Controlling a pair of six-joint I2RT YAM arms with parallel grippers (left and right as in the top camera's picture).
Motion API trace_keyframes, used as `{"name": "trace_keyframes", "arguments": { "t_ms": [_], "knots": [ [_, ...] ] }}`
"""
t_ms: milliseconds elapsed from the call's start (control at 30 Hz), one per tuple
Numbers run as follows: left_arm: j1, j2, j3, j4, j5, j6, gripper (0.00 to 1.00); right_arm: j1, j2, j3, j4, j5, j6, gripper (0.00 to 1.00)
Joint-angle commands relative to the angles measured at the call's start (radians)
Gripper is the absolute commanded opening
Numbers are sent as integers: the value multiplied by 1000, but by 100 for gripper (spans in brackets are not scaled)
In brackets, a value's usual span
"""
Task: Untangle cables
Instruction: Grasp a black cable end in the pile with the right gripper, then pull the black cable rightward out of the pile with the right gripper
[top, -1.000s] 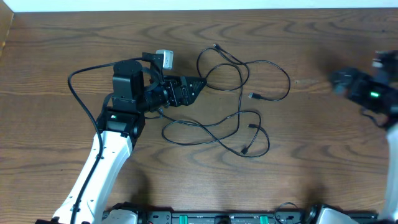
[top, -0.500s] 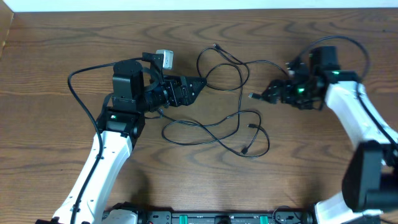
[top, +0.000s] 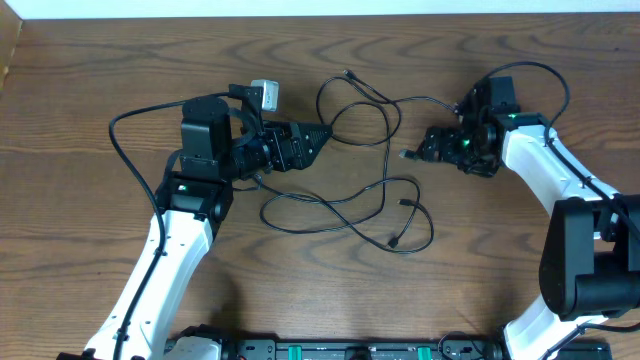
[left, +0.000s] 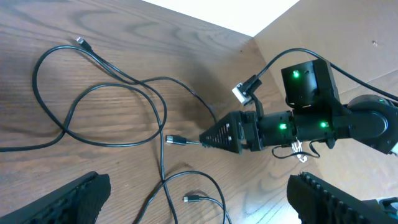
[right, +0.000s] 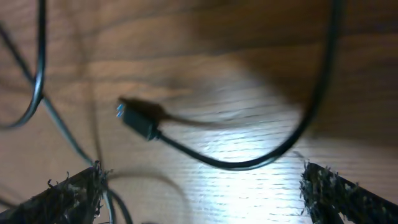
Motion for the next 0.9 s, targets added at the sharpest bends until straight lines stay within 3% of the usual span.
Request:
{"name": "trace_keyframes", "arguments": {
  "t_ms": [0, 300, 500, 700, 867],
  "knots": [
    [-3, 0, 11, 1, -6, 14, 96, 2, 4, -5, 2, 69, 132, 99],
    [-3, 0, 11, 1, -6, 13, 96, 13, 19, -5, 28, 235, 253, 98],
    [-3, 0, 11, 1, -6, 14, 96, 13, 67, -5, 82, 235, 283, 99],
    [-3, 0, 11, 1, -6, 14, 96, 14, 109, -5, 124, 203, 328, 91],
    [-3, 0, 11, 1, -6, 14, 96, 17, 130, -5, 126, 199, 328, 99]
  ]
}}
